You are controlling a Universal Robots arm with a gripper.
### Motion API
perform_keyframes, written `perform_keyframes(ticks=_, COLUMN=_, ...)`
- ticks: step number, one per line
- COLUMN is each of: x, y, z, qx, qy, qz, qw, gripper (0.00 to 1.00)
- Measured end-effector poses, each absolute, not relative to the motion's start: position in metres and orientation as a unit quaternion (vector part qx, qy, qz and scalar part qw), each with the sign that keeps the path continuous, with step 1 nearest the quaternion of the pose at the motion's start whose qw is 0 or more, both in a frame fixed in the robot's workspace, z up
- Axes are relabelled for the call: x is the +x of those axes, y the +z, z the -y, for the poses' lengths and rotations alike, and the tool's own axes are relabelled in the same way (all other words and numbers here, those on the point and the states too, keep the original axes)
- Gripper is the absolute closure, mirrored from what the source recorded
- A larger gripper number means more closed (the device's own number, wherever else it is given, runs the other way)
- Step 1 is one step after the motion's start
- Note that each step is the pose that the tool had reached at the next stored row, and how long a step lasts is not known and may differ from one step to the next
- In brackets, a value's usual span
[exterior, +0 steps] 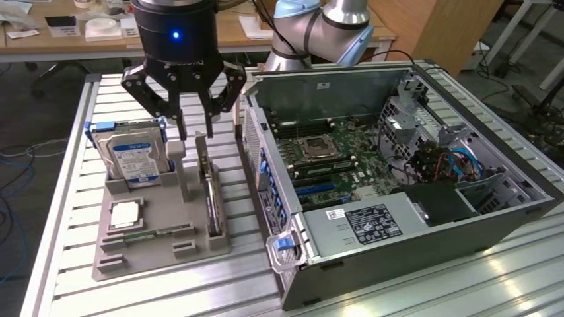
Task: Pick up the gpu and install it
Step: 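Pick up the gpu and move the gpu toward the slot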
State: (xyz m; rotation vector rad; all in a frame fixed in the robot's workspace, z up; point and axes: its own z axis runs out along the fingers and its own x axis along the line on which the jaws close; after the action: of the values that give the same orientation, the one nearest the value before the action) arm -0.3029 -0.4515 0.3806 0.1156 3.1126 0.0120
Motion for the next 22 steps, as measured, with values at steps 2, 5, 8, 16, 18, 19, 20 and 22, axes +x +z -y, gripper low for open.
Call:
perform_keyframes(ticks=2, x=-0.303, y=0.377, z=0.452, qx=0.037, qy=0.004, qz=-0.999, qw=0.013, gripper=0.59)
perform_keyframes(ticks=5, x=-0.304, y=0.372, z=0.451, qx=0.037, qy=0.004, qz=-0.999, qw=0.013, gripper=0.59)
perform_keyframes(ticks=8, x=-0.304, y=0.367, z=0.452, qx=0.037, qy=0.004, qz=-0.999, qw=0.013, gripper=0.59)
perform_keyframes(ticks=16, x=-0.304, y=0.358, z=0.452, qx=0.037, qy=0.004, qz=-0.999, qw=0.013, gripper=0.59)
perform_keyframes(ticks=18, x=-0.304, y=0.357, z=0.452, qx=0.037, qy=0.004, qz=-0.999, qw=0.013, gripper=0.59)
perform_keyframes(ticks=19, x=-0.304, y=0.357, z=0.451, qx=0.037, qy=0.004, qz=-0.999, qw=0.013, gripper=0.59)
perform_keyframes(ticks=20, x=-0.304, y=0.357, z=0.452, qx=0.037, qy=0.004, qz=-0.999, qw=0.013, gripper=0.59)
perform_keyframes(ticks=22, x=-0.304, y=0.357, z=0.451, qx=0.037, qy=0.004, qz=-0.999, qw=0.013, gripper=0.59)
